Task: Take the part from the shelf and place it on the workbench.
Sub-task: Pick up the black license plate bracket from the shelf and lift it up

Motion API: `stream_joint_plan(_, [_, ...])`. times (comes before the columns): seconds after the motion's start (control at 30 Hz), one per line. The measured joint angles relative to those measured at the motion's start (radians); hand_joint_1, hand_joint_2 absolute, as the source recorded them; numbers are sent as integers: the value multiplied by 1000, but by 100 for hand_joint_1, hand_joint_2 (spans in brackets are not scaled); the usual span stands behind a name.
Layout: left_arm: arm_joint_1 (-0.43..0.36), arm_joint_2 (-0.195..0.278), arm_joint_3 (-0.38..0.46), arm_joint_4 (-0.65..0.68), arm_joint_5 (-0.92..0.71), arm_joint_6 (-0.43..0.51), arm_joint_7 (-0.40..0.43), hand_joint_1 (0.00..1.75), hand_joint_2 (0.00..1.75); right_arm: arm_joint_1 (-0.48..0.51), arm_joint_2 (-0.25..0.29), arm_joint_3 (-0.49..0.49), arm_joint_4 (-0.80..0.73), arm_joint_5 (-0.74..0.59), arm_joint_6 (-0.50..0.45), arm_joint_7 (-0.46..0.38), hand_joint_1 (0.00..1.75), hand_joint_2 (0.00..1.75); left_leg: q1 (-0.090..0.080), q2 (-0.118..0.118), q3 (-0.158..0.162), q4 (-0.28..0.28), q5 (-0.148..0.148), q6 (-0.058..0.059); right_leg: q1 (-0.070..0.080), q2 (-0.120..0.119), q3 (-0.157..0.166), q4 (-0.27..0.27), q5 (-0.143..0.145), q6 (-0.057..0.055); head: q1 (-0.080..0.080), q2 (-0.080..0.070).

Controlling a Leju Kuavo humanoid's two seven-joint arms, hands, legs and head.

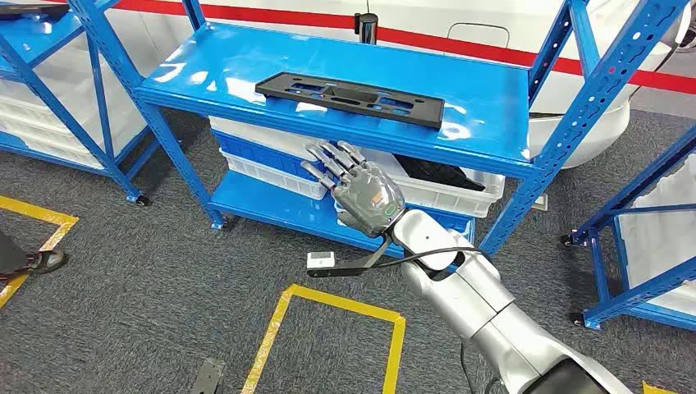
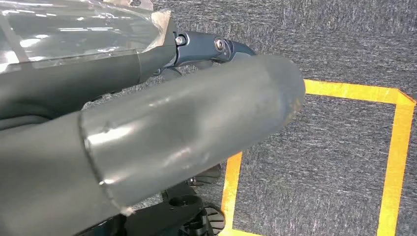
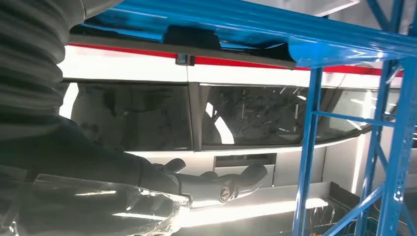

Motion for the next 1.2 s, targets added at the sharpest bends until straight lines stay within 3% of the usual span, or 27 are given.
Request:
stream_joint_plan(0.2, [0,-3,0,0,1,0,6,0,0,-29,8,7,15,-20,30,1,0,175,0,0,0,0,0,0,0,0,0,0,0,0,0,0])
stream_joint_plan(0.47, [1,-10,0,0,-2,2,-5,0,0,-90,50,18,151,-61,184,13,0,175,0,0,0,0,0,0,0,0,0,0,0,0,0,0])
stream_joint_plan(0.8, [2,-13,0,0,-17,-7,-17,0,0,-146,68,22,337,-71,176,55,0,175,0,0,0,0,0,0,0,0,0,0,0,0,0,0])
stream_joint_plan(1.2, [3,-12,0,0,-19,-12,-52,0,0,-151,56,9,363,-65,162,62,0,175,0,0,-5,7,-1,2,-7,0,0,-1,1,1,0,0])
